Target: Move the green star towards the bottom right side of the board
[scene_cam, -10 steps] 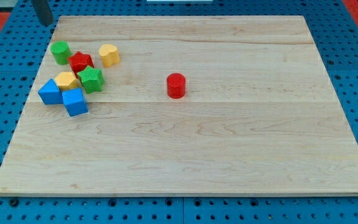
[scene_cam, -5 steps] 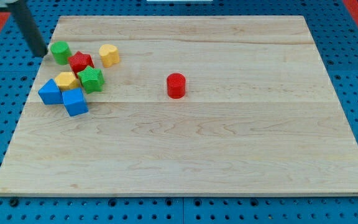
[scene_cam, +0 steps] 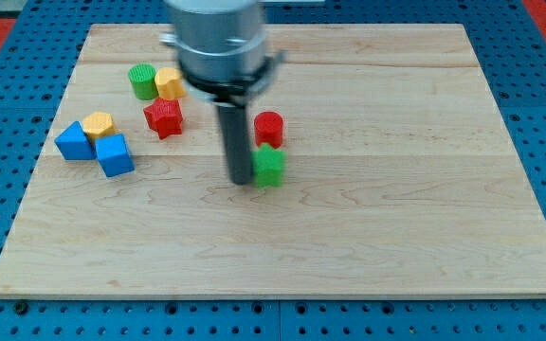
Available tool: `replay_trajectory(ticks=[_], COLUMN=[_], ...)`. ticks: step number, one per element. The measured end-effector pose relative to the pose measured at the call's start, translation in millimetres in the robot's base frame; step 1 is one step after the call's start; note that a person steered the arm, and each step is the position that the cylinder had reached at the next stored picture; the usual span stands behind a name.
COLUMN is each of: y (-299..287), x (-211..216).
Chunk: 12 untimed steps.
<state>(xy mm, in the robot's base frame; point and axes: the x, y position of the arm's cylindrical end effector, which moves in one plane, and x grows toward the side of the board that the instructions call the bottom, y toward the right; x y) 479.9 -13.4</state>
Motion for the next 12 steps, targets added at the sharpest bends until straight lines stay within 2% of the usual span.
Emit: replay_trajectory(ticks=[1, 2, 3, 4, 5, 6, 7, 8, 9, 10, 11, 12], y=[-21, 23, 108, 123, 102, 169, 160, 210, 264, 260, 210, 247], x=[-27, -30, 33, 42, 13, 3, -1, -13, 0, 32, 33, 15])
